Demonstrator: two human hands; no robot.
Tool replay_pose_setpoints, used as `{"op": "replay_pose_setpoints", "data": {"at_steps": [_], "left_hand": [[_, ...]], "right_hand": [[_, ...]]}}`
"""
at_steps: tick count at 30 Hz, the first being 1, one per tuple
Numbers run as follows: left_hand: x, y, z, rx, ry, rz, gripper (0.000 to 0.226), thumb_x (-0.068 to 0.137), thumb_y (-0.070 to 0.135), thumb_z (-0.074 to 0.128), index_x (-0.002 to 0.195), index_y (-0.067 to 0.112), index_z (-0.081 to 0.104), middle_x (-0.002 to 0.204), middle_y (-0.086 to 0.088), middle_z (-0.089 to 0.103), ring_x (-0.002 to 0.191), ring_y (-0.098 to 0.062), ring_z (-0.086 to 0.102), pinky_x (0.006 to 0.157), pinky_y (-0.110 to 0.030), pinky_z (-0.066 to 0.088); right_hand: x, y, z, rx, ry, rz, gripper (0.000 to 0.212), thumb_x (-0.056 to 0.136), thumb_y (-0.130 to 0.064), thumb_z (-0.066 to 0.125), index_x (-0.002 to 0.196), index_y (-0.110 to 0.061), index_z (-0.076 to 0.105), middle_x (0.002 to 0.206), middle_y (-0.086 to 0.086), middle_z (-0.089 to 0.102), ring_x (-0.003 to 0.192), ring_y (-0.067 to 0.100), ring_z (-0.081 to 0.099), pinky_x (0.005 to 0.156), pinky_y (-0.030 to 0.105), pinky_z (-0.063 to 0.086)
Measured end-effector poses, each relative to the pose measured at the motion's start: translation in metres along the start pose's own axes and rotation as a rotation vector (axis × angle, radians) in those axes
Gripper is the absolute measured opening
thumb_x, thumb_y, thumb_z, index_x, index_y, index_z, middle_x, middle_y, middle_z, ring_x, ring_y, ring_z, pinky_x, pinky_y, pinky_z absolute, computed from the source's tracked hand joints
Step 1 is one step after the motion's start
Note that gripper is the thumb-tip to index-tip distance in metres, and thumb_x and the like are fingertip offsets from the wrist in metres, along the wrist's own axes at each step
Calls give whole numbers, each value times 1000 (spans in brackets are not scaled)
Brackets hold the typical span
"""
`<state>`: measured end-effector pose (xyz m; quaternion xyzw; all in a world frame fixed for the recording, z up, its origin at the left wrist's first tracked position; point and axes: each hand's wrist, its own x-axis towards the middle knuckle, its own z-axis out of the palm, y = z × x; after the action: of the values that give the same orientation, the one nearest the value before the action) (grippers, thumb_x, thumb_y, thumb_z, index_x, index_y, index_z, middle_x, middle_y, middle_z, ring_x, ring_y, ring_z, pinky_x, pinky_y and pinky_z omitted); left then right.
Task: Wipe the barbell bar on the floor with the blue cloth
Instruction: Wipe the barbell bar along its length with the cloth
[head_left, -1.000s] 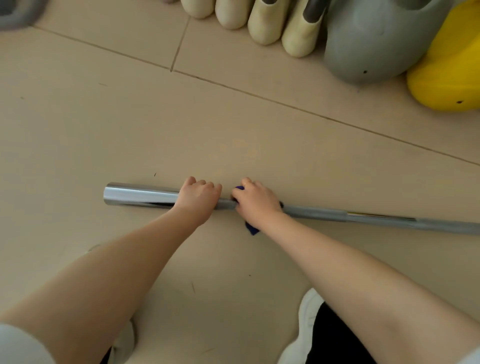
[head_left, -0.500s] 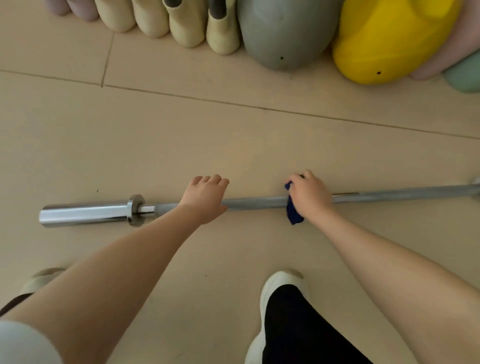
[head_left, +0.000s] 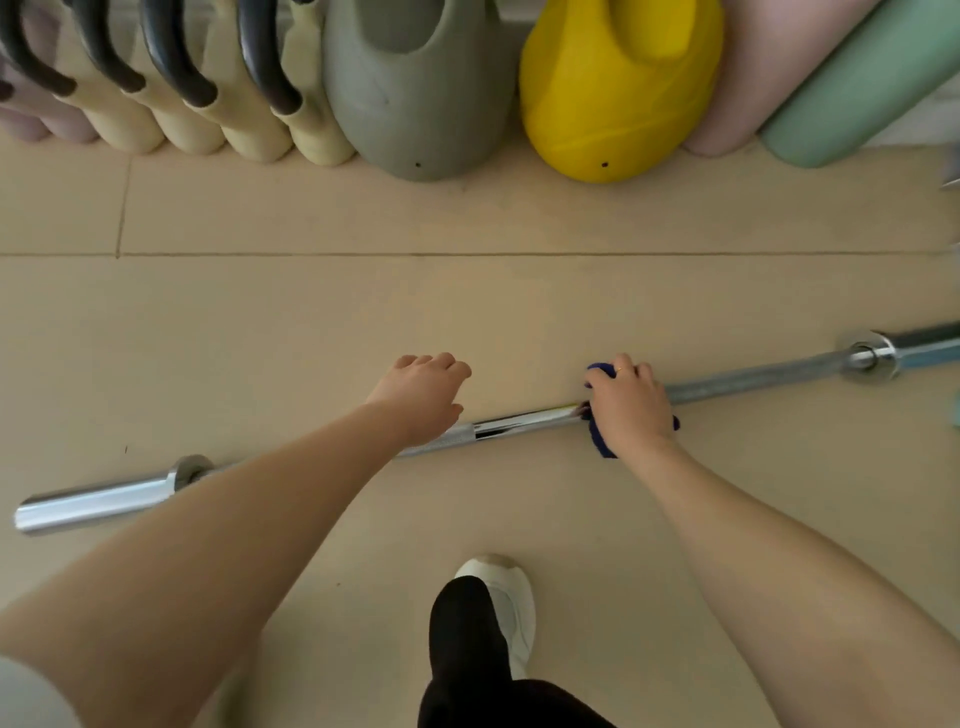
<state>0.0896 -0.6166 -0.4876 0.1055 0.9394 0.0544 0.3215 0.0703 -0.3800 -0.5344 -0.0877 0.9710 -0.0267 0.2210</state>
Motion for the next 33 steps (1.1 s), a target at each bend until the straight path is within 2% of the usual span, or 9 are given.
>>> {"op": "replay_pose_setpoints", "data": {"at_steps": [3,7,11,14,17,20,26,31,33], "left_hand": [[8,8,-27,21,4,55,44,95,27,45,138,18,37,136,-3,46,124,-24,45,107,-35,29],[18,14,-50,-39,-17,104,38,96,26,42,134,20,42,131,0,52,119,-23,49,98,-33,36],[20,15,-52,-121,-29,145,33,96,25,43,129,19,48,124,-1,57,115,-23,51,92,-34,43],[16,15,-47,-148,-35,174,32,96,24,44,126,17,50,122,-1,60,114,-24,52,93,-35,45],[2,19,-43,-212,-60,175,32,95,22,44,126,17,51,120,-1,62,112,-23,54,94,-35,45],[-5,28,-46,-216,-73,213,32,96,22,43,127,18,50,121,0,60,113,-22,54,93,-33,44],[40,63,-38,-231,-11,165,34,95,23,44,129,17,48,123,-1,60,114,-23,53,93,-34,44],[79,97,-8,-125,-76,92,41,93,34,51,131,20,45,128,-3,53,119,-23,49,97,-36,41],[92,115,9,-32,-101,-11,42,92,39,51,128,19,47,127,-4,54,119,-23,50,98,-36,37]], "right_hand": [[-9,-19,-12,257,110,33,27,91,-13,47,113,-19,60,123,9,49,108,31,44,86,39,41],[-23,-32,-19,325,146,52,26,93,-14,44,111,-19,62,122,6,51,108,28,46,86,37,42],[-30,-23,-28,174,43,51,24,93,-19,44,111,-18,60,119,6,51,109,28,45,85,37,44],[-40,-17,-44,264,12,139,24,93,-18,45,110,-18,62,116,7,52,110,28,45,88,39,46],[-50,-12,-68,310,-74,72,25,90,-15,47,107,-17,65,113,9,53,108,26,49,91,35,43],[-54,-10,-89,276,-98,7,24,89,-16,48,105,-17,65,112,7,53,107,24,48,89,33,44],[-20,16,-78,188,12,3,23,88,-22,48,106,-19,62,112,7,50,107,26,46,88,38,46],[12,55,-43,-18,-70,-4,24,92,-24,43,108,-16,59,117,10,49,107,29,45,84,38,45],[17,53,-24,-77,-131,-113,28,93,-26,42,115,-14,55,124,12,45,112,31,42,89,39,42]]}}
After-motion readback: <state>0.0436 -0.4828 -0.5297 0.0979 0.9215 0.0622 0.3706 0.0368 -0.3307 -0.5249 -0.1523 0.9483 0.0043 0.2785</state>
